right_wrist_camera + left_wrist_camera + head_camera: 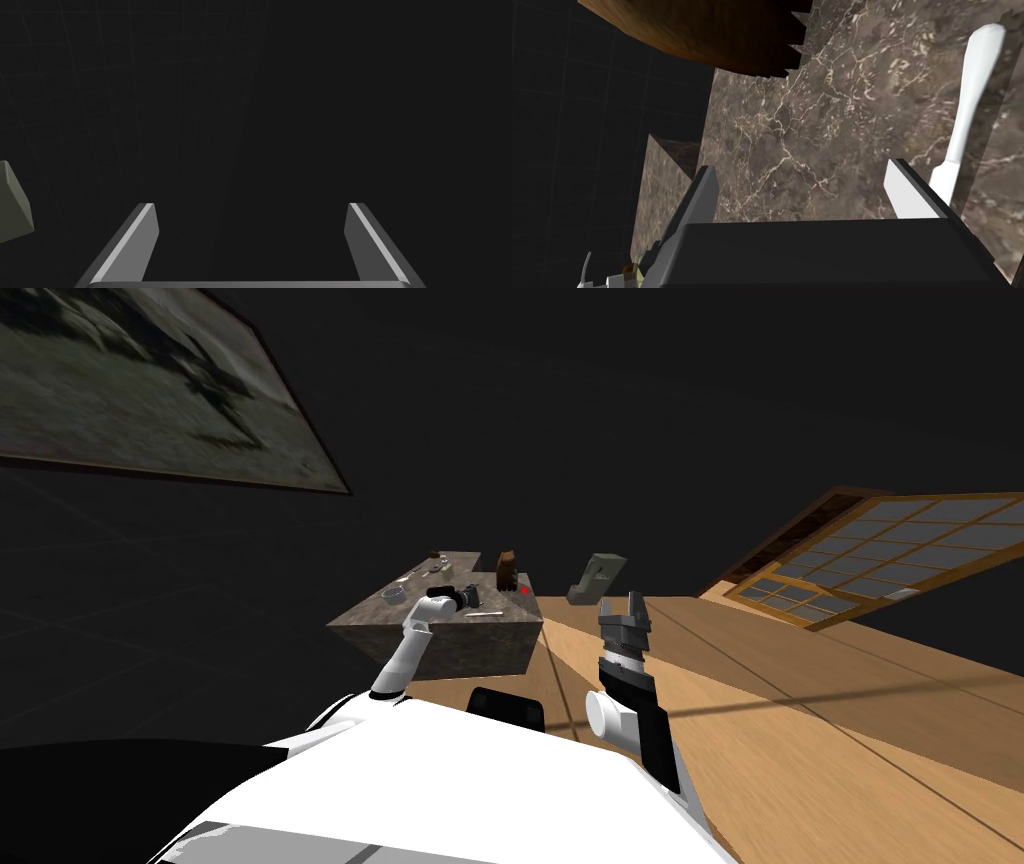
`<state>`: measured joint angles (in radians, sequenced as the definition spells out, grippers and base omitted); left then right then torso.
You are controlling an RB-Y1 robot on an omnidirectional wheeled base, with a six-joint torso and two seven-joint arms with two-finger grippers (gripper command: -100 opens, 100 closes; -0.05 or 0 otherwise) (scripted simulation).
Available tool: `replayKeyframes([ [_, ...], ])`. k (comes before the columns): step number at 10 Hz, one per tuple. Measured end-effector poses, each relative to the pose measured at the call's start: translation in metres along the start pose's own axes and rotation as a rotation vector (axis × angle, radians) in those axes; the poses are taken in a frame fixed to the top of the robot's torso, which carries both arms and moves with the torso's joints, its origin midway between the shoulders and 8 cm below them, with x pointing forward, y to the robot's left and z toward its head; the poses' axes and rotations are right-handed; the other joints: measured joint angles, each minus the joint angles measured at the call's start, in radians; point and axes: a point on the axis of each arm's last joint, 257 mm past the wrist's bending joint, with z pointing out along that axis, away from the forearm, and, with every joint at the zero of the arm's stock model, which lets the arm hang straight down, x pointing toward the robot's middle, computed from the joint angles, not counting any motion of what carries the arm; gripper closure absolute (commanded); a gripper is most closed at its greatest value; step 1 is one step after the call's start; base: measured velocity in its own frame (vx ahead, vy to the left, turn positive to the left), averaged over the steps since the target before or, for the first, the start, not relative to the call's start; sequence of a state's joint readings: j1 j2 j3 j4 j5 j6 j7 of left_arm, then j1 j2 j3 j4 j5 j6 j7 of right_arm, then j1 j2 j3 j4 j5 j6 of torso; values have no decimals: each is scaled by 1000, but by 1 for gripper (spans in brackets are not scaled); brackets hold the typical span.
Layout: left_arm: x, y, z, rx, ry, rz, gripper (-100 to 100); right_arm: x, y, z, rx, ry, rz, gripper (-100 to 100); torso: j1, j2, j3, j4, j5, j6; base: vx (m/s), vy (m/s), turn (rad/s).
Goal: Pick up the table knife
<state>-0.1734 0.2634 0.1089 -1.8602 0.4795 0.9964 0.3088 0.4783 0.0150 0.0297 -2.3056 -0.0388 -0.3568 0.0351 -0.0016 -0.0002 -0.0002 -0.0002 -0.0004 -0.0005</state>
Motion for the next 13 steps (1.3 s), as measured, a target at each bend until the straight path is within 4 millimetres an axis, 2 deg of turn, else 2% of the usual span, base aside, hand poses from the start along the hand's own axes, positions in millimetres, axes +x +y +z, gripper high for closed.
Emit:
replayKeyframes([
  [3,-10,11,-1,-47,-21,-23,-100,0,0,0,0,0,0,0,1,0,0,0,0,0,6,-5,-25],
  [13,-20,24,-2,-105,-50,-53,-100,0,0,0,0,0,0,0,2,-1,0,0,0,0,10,-2,-32],
])
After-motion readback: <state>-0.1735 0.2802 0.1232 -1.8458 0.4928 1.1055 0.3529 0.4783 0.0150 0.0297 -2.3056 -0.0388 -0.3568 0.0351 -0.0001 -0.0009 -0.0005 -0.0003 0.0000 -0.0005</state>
